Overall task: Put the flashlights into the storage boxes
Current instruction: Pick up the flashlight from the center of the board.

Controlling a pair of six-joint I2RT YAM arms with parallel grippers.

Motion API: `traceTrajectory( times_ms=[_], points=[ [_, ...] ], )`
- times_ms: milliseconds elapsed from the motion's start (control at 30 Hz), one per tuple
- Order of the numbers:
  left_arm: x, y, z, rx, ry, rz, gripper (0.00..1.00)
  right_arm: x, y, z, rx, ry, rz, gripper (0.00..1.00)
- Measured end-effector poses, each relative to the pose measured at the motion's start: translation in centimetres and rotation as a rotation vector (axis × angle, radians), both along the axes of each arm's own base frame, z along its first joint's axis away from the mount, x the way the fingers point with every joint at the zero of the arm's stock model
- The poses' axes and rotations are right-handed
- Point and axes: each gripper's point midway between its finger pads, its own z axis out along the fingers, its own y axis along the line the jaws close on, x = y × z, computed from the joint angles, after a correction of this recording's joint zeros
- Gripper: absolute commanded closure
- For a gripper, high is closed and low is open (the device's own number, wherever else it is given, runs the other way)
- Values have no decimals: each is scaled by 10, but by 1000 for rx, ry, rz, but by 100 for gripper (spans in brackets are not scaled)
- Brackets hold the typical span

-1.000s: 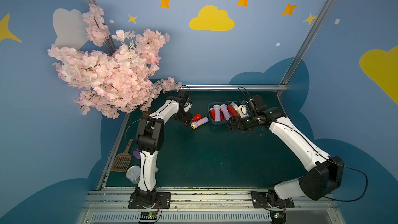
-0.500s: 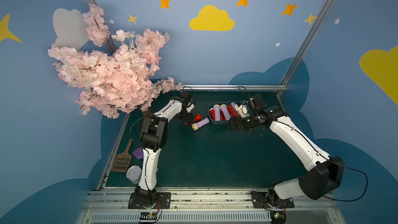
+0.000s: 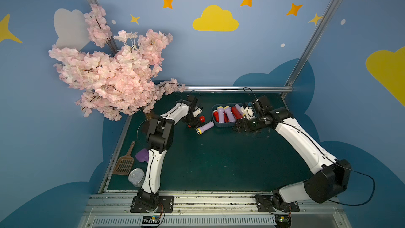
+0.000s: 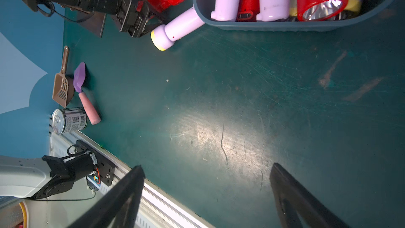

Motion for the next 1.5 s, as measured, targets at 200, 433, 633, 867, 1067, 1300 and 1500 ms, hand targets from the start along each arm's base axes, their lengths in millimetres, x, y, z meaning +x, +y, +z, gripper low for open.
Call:
traceTrajectory(
  times_ms=[200, 433, 633, 867, 1067, 1300, 1500],
  points=[
    [-2, -4, 0, -9, 5, -11, 73, 2, -4, 1, -2, -5, -10, 10],
    [-6, -6, 0, -7, 7, -16, 72, 3, -7, 0, -3, -6, -13, 10],
    [-17, -11, 1, 3, 35, -27, 75, 1, -8, -4, 0, 7, -12, 10],
    [-17, -14, 22, -1, 52, 5, 75, 1, -7, -6, 8, 7, -10, 10],
    [0, -22, 57, -45, -6, 56, 75, 0, -7, -8, 15, 6, -9, 10],
    [6, -45, 87, -196, 4, 143, 74, -3, -9, -11, 17, 6, -13, 10],
    [3, -86, 111, -440, 84, 224, 71, -5, -11, -18, 15, 18, -20, 10]
  ],
)
